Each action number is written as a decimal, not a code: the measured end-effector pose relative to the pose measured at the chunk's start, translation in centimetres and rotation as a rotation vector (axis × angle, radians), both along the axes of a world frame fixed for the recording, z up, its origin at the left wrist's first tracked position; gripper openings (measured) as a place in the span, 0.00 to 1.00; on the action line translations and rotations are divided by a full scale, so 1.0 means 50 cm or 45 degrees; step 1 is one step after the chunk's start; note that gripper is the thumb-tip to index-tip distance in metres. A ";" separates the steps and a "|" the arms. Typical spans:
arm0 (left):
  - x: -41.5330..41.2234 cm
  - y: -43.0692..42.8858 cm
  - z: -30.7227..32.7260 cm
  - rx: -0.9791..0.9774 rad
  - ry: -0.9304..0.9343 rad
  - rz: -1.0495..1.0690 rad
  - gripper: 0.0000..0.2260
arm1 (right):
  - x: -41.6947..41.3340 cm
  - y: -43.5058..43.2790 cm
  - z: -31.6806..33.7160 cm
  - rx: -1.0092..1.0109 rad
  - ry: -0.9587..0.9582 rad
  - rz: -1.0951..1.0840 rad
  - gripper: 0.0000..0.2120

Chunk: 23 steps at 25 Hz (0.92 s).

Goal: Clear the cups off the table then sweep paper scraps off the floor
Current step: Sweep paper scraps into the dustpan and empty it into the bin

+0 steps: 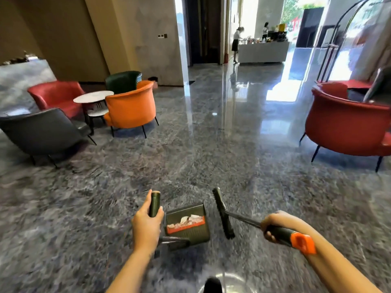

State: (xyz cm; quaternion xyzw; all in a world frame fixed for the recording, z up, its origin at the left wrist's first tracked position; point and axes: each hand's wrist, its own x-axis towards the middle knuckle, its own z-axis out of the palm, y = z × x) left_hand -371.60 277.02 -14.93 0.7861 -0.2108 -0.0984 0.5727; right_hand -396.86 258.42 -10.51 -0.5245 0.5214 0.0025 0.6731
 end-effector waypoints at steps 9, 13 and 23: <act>0.517 -0.725 0.042 0.040 -0.001 -0.123 0.24 | 0.510 -0.714 0.040 -0.004 -0.032 -0.089 0.12; 0.745 -1.034 0.006 0.066 -0.050 -0.149 0.24 | 0.754 -1.018 -0.020 -0.058 0.024 -0.003 0.13; 1.364 -1.741 0.060 0.051 -0.073 0.072 0.24 | 1.450 -1.843 0.017 -0.132 0.143 0.213 0.10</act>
